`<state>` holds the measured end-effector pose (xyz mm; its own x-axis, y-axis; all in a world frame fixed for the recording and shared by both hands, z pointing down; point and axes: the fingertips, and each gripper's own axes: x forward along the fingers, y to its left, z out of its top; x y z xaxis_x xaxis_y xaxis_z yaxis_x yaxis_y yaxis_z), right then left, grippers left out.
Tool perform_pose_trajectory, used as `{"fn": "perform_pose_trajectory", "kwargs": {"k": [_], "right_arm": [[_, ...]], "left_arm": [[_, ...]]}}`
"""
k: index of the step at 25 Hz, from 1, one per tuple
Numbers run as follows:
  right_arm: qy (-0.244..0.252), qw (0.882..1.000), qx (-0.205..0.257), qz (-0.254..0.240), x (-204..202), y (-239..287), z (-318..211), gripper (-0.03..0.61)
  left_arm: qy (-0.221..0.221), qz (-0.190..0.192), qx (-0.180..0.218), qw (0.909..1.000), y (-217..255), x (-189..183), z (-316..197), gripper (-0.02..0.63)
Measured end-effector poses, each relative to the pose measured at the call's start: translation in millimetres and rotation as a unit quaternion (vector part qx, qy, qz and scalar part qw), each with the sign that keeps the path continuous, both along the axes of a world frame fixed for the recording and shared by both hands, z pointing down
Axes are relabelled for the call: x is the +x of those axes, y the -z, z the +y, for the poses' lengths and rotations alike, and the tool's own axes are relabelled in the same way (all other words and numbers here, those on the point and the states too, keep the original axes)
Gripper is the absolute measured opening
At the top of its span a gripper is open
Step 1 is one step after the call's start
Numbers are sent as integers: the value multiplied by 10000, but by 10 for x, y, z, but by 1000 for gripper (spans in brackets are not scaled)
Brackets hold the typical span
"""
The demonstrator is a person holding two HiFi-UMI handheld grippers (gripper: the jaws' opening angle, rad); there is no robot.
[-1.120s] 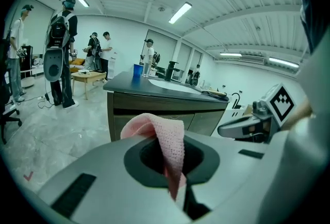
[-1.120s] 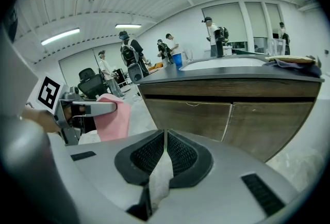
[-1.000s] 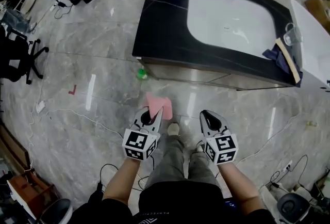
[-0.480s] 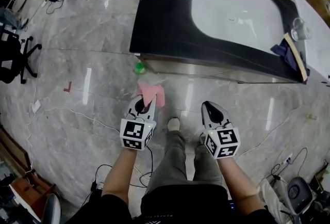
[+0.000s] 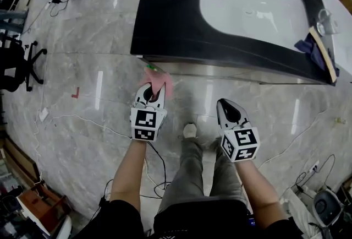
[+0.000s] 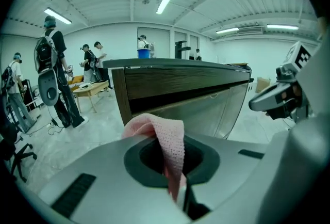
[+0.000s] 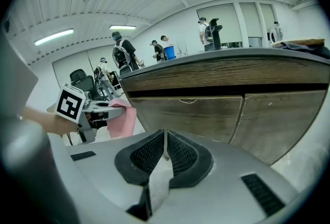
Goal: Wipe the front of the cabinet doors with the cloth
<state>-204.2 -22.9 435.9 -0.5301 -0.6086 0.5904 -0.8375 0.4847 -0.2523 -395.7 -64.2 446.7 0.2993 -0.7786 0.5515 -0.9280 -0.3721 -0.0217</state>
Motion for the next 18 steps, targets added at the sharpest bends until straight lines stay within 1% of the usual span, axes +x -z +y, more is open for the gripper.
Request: {"fn": "perform_pose_trajectory", "kwargs": {"k": [4, 8, 14, 18], "right_arm": [[-147, 9998, 7, -111, 74, -28, -51, 43], [-229, 9996, -32, -131, 247, -79, -57, 43], [-471, 9987, -94, -154, 614, -143, -57, 43], [-607, 9980, -103, -173, 871, -167, -51, 43]], "left_arm": [[-98, -207, 4, 9997, -63, 61, -116, 12], [-184, -275, 18, 9994, -76, 203, -200, 12], [-403, -347, 30, 9986, -92, 556, -321, 12], [-565, -292, 30, 9980, -114, 913, -375, 12]]}}
